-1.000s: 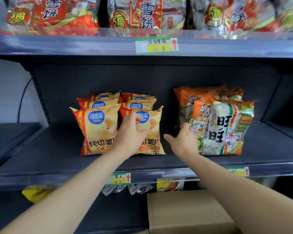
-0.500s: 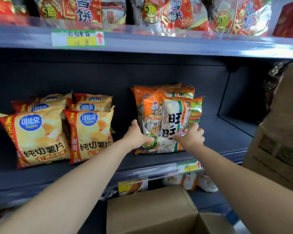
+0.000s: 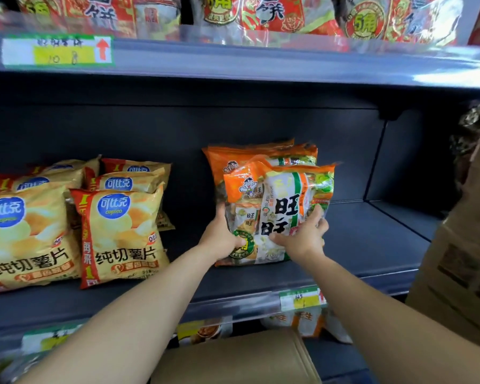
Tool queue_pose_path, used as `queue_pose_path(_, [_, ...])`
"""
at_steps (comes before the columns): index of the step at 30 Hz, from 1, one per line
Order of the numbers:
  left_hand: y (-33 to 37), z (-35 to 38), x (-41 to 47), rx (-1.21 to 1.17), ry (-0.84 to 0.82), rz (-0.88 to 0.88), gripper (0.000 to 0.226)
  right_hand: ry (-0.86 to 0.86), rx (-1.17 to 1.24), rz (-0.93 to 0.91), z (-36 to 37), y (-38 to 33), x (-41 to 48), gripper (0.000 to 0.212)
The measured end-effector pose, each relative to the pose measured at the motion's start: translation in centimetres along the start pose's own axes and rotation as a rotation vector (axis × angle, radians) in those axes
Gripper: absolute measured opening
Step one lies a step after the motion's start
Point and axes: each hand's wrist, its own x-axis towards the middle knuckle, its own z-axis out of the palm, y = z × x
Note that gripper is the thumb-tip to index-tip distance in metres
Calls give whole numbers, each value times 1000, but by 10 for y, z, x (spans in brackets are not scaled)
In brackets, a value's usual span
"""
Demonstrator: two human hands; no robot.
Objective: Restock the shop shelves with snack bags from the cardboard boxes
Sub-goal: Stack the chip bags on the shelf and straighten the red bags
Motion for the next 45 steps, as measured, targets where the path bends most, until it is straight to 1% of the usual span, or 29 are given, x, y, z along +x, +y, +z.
queue_pose_path(4, [1,-3,0,-9,-40,-37,104,11,-38,1,-2,2,-2,114])
queue_pose_path(8, [1,-13,-7,-36,-71,-59,101,97,-116,-52,1,-7,-20,92])
queue_pose_path(12, [4,-27,-16,-28,-80,-55,94,181,-182,-126,5,-23,-46,78])
queue_pose_path(14, [4,-37,-25,0,-71,-25,88,241,-200,-186,10,-36,-61,65])
queue_pose_path(16, [2,-52,-37,60,-32,23,81,280,-206,-297,21,-50,-76,52])
queue_pose_path(18, [-4,-70,-50,127,32,53,72,252,-174,-432,38,-66,-91,43])
queue_pose_path(19, [-9,-81,-56,161,75,56,68,206,-162,-484,47,-76,-98,42])
queue_pose_path(21, [-23,-104,-68,250,190,41,57,78,-178,-539,67,-93,-111,48])
queue_pose_path(23, [-42,-132,-79,365,367,19,44,-42,-218,-531,89,-105,-124,59])
queue_pose_path(24, [-52,-146,-84,409,477,6,42,-90,-228,-511,99,-110,-129,65])
queue_pose_path(25, [-63,-160,-89,443,589,-17,44,-132,-231,-489,109,-113,-134,71])
queue_pose_path(27, [-83,-189,-97,503,772,-129,55,-213,-227,-434,127,-119,-143,83])
queue_pose_path(29, [-99,-214,-101,525,861,-262,73,-274,-197,-356,142,-125,-150,96])
queue_pose_path(31, [-114,-232,-101,476,835,-353,93,-298,-167,-269,153,-132,-152,104])
queue_pose_path(33, [-127,-242,-98,344,715,-389,108,-306,-148,-202,163,-138,-150,109])
queue_pose_path(34, [-132,-245,-95,276,644,-372,112,-307,-144,-182,166,-140,-149,109])
queue_pose_path(35, [-137,-247,-92,229,589,-344,113,-304,-143,-169,169,-142,-148,110])
queue_pose_path(37, [-143,-251,-87,200,543,-301,113,-295,-140,-154,173,-146,-146,110])
queue_pose_path(45, [-154,-267,-77,199,501,-291,107,-233,-126,-120,187,-146,-145,109])
